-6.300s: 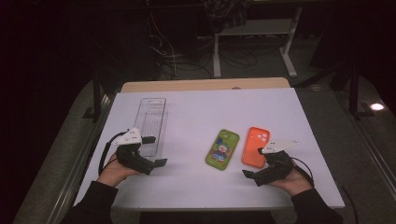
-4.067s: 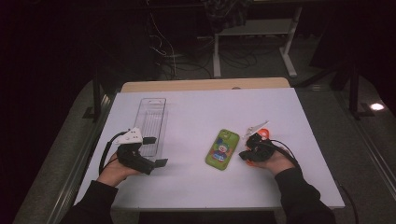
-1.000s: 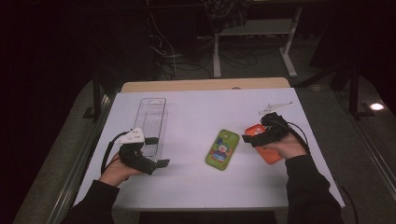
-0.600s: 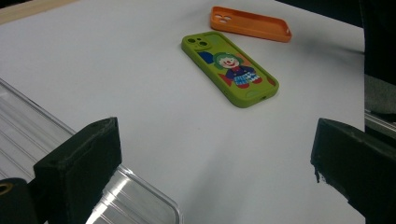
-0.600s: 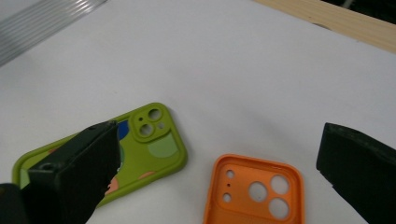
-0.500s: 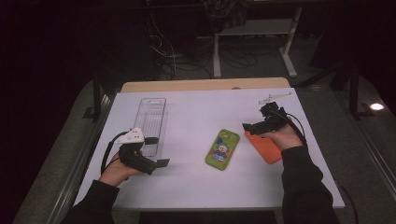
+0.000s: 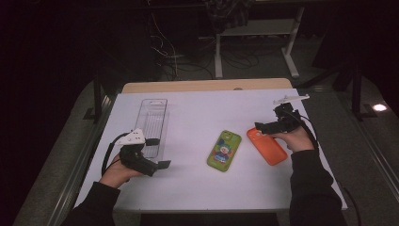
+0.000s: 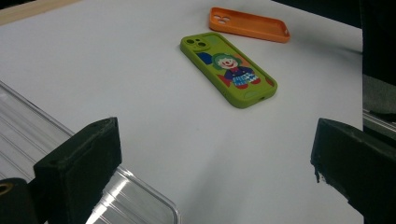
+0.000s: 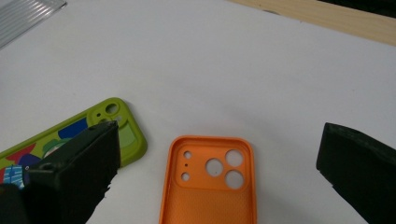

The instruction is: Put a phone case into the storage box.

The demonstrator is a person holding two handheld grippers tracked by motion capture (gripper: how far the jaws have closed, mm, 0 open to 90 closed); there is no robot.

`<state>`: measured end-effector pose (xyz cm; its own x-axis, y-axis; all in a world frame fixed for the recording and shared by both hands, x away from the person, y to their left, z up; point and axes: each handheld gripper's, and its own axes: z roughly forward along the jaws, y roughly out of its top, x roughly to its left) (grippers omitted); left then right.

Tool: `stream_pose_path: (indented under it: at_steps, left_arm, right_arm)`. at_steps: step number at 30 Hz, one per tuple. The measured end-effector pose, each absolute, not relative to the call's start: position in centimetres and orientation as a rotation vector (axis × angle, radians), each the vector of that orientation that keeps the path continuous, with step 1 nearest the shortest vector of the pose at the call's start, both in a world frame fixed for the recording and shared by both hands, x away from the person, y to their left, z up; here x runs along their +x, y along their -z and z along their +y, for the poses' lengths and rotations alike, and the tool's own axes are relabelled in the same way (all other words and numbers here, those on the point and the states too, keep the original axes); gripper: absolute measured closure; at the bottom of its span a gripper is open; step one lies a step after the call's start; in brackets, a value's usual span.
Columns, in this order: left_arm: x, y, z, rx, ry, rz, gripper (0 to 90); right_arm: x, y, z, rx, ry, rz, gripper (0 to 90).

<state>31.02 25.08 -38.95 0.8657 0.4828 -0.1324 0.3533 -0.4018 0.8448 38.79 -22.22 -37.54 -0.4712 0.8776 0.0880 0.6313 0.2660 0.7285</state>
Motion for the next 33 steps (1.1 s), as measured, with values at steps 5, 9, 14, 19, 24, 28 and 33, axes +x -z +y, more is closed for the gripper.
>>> stream_pose_path:
  at_steps: [5,9,14,19,24,28,33]
  left_arm:
    - [31.0,39.0,25.0,2.034,-0.157,0.614,1.4]
    - [31.0,38.9,25.0,2.036,-0.163,0.604,1.4]
    - [31.0,38.9,25.0,2.036,-0.162,0.601,1.5]
    - [31.0,38.9,25.0,2.035,-0.160,0.604,1.5]
    - [30.9,38.9,24.9,2.028,-0.155,0.609,1.5]
    - [30.8,38.9,24.9,2.026,-0.153,0.612,1.5]
    - [30.9,38.9,24.9,2.024,-0.153,0.614,1.5]
  right_arm:
    - [38.6,38.4,-22.3,1.409,-1.013,2.228,0.0]
    - [38.4,39.1,-22.3,1.433,-0.995,2.241,0.0]
    - [38.2,40.0,-22.5,1.437,-0.966,2.249,0.0]
    - [38.0,40.7,-22.6,1.450,-0.939,2.261,0.0]
    - [37.7,41.6,-22.5,1.454,-0.893,2.291,0.0]
    - [37.6,42.2,-22.4,1.456,-0.867,2.298,0.0]
    - [37.4,42.8,-22.0,1.472,-0.848,2.322,0.0]
